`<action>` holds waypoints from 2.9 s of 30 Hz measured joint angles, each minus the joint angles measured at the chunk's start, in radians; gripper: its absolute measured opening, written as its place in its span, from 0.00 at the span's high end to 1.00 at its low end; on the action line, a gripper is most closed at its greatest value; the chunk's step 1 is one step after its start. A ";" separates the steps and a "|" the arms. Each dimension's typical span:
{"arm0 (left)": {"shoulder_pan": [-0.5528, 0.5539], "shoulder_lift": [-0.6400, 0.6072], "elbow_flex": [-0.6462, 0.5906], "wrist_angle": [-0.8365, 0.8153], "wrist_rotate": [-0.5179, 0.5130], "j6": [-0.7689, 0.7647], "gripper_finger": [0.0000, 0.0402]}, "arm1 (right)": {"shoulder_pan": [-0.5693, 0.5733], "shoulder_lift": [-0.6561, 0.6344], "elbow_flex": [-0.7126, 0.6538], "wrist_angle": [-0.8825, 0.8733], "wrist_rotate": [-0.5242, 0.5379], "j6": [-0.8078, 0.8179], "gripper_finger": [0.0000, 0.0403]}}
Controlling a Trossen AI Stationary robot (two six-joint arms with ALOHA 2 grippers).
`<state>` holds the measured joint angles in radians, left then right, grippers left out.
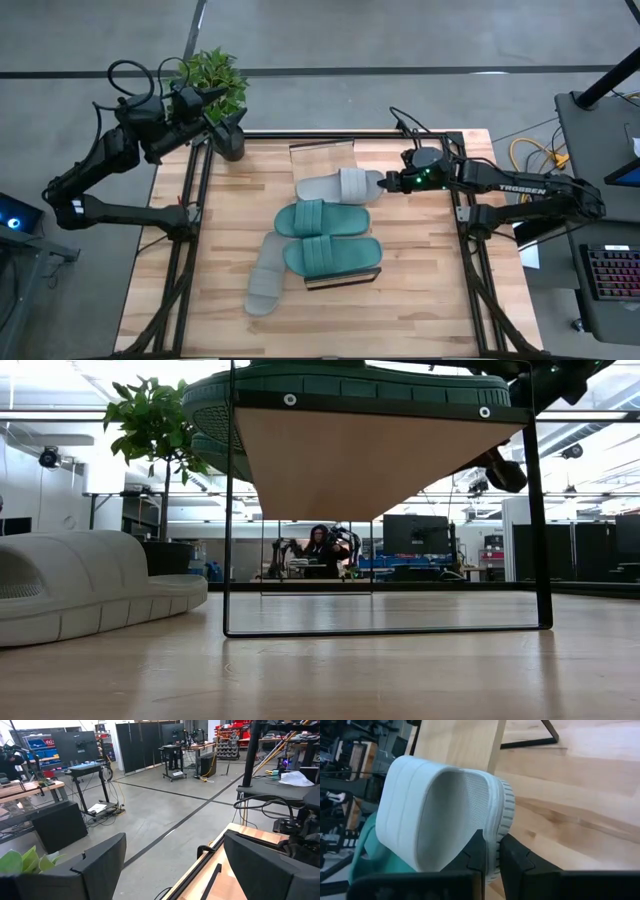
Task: Pick and place slides into the shelf
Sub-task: Put the left gray slipper on the shelf
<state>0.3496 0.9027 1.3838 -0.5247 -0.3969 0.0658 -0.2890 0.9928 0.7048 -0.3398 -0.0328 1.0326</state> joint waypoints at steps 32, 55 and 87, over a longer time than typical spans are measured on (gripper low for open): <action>0.000 0.000 0.000 0.000 -0.002 -0.006 0.20 | -0.036 -0.026 0.000 -0.069 -0.052 -0.049 0.94; 0.000 0.000 0.000 0.001 -0.013 -0.006 0.20 | -0.040 -0.037 0.000 -0.098 -0.116 -0.064 0.94; 0.000 0.000 0.000 0.021 -0.028 -0.006 0.20 | -0.038 -0.037 0.009 -0.128 -0.183 -0.107 0.59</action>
<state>0.3496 0.9028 1.3842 -0.5041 -0.4252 0.0597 -0.3269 0.9558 0.7139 -0.4673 -0.2159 0.9258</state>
